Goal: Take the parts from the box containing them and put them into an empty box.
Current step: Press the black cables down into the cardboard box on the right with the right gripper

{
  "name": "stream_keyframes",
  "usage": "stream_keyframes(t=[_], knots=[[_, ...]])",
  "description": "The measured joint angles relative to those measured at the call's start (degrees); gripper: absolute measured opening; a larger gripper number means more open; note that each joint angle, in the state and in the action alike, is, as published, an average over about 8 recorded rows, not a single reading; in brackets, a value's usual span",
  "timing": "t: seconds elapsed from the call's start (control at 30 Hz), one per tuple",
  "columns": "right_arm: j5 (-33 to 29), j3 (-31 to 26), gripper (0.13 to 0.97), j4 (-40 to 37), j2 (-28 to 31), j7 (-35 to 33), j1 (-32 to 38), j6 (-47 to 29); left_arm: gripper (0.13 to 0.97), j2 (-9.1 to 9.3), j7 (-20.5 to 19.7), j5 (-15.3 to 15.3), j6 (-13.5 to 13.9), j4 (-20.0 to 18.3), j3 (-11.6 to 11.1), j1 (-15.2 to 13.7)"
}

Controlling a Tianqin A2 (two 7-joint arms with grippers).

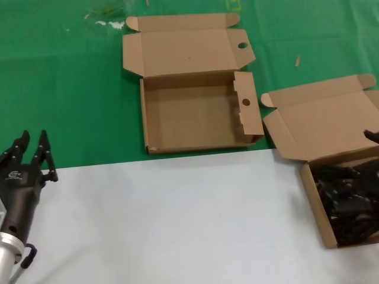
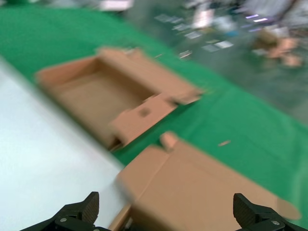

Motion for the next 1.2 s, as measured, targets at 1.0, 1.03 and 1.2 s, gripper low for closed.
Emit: stream_keyframes(t=[1.0, 1.03, 1.2], knots=[[-8.2, -12.7, 0.889, -18.0, 10.2, -17.7, 23.7, -33.1, 0.140, 0.00, 0.0, 0.0, 0.0, 0.0, 0.0, 0.0], [-8.8, -13.1, 0.872, -18.5, 10.0, -17.8, 24.5, -33.3, 0.140, 0.00, 0.0, 0.0, 0.0, 0.0, 0.0, 0.0], [-11.6, -14.9, 0.788, -21.3, 9.3, -18.1, 28.4, -34.1, 0.140, 0.00, 0.0, 0.0, 0.0, 0.0, 0.0, 0.0]])
